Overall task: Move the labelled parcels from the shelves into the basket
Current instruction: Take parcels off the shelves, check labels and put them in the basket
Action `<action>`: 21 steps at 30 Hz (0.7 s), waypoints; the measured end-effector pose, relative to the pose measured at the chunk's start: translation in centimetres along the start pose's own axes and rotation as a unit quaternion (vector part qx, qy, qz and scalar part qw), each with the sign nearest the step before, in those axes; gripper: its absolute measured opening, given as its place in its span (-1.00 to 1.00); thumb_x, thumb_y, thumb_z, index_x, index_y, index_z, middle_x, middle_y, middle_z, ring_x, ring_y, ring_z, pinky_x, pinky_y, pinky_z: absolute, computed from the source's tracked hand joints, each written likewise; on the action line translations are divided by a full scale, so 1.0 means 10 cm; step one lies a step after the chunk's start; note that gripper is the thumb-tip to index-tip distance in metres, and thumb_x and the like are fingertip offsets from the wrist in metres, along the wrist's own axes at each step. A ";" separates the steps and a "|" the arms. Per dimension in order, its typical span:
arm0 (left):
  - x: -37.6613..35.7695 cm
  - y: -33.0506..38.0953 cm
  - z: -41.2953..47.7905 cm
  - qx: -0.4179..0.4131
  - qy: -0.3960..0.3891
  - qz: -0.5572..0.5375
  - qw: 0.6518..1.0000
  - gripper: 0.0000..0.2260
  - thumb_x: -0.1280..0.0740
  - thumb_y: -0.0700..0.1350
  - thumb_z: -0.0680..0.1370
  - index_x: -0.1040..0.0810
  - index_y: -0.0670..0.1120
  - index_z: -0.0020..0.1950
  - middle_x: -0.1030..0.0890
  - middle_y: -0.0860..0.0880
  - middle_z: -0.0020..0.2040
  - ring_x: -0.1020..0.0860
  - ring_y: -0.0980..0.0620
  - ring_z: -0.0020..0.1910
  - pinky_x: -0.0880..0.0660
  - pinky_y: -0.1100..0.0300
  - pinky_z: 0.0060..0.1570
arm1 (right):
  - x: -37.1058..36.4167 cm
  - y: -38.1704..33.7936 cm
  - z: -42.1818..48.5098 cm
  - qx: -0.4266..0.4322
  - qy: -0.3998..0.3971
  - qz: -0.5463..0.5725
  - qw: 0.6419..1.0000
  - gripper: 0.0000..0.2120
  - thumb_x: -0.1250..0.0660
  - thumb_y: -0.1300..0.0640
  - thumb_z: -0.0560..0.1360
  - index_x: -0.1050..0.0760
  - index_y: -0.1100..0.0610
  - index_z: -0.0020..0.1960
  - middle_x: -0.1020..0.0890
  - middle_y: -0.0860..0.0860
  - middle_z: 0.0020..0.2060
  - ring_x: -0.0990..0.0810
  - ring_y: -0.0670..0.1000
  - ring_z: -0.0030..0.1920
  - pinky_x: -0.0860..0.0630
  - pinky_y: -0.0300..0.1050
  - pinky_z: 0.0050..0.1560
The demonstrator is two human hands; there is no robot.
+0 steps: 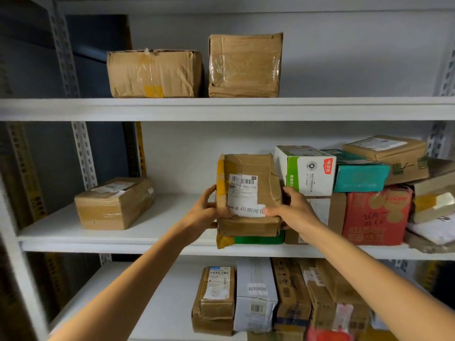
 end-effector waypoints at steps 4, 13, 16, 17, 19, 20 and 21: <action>0.02 -0.11 -0.04 -0.039 0.041 0.006 0.998 -0.16 -0.48 -0.26 0.21 -0.29 0.16 0.41 -0.49 -0.18 0.14 -0.57 -0.17 0.09 -0.62 -0.04 -0.06 | -0.14 -0.01 -0.12 0.030 -0.036 0.008 0.999 -0.05 -0.48 0.30 0.42 0.05 0.05 0.58 -0.29 0.04 0.47 -0.29 0.07 0.44 -0.34 -0.07 0.28; -0.07 -0.47 -0.53 -0.130 0.136 0.072 0.979 -0.13 -0.53 -0.14 0.25 -0.23 0.25 0.46 -0.55 -0.05 0.06 -0.60 0.02 0.02 -0.64 0.05 -0.14 | -0.29 0.38 -0.40 0.117 0.011 -0.019 0.993 0.10 -0.55 0.31 0.32 0.10 -0.07 0.58 -0.32 -0.07 0.42 -0.28 -0.05 0.42 -0.28 0.05 0.42; -0.21 -0.64 -0.74 -0.141 0.110 0.070 0.981 -0.07 -0.53 -0.17 0.28 -0.13 0.31 0.49 -0.56 -0.03 0.07 -0.61 0.00 0.04 -0.63 -0.04 -0.10 | -0.28 0.68 -0.57 0.116 0.015 -0.037 0.992 0.19 -0.60 0.23 0.28 0.18 -0.16 0.57 -0.32 -0.08 0.44 -0.32 -0.06 0.41 -0.32 0.07 0.42; -0.26 -0.71 -0.77 -0.139 0.095 0.077 0.983 -0.06 -0.53 -0.17 0.28 -0.12 0.30 0.49 -0.56 -0.03 0.07 -0.61 -0.03 0.05 -0.63 -0.08 -0.08 | -0.28 0.80 -0.63 0.109 0.022 -0.041 0.993 0.21 -0.61 0.20 0.27 0.19 -0.18 0.57 -0.30 -0.07 0.47 -0.30 -0.03 0.44 -0.32 0.11 0.42; -0.41 -0.89 -0.83 -0.128 0.066 0.095 0.985 -0.06 -0.52 -0.18 0.28 -0.11 0.28 0.51 -0.57 -0.03 0.08 -0.60 -0.07 0.05 -0.61 -0.10 -0.03 | -0.27 1.06 -0.77 0.090 0.035 -0.045 0.994 0.22 -0.62 0.20 0.25 0.17 -0.17 0.57 -0.30 -0.05 0.48 -0.30 -0.01 0.44 -0.33 0.12 0.42; -0.49 -0.99 -0.85 -0.120 0.055 0.105 0.986 -0.06 -0.51 -0.17 0.28 -0.10 0.27 0.51 -0.57 -0.02 0.10 -0.60 -0.05 0.04 -0.61 -0.08 -0.01 | -0.25 1.18 -0.86 0.081 0.041 -0.042 0.995 0.21 -0.62 0.22 0.25 0.15 -0.15 0.57 -0.32 -0.05 0.46 -0.32 -0.01 0.43 -0.34 0.10 0.41; -0.59 -1.09 -0.88 -0.112 0.042 0.114 0.986 -0.06 -0.51 -0.16 0.28 -0.09 0.25 0.52 -0.57 -0.02 0.12 -0.59 -0.02 0.03 -0.61 -0.05 -0.01 | -0.22 1.30 -0.95 0.071 0.046 -0.037 0.996 0.20 -0.62 0.24 0.24 0.12 -0.13 0.58 -0.34 -0.05 0.45 -0.33 -0.02 0.42 -0.34 0.07 0.41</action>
Point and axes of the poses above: each hand's wrist, its own z-axis towards the middle knuckle, its own x-axis out of the back of the hand, y = z × x, the point moved 7 cm from there along z, towards the middle knuckle
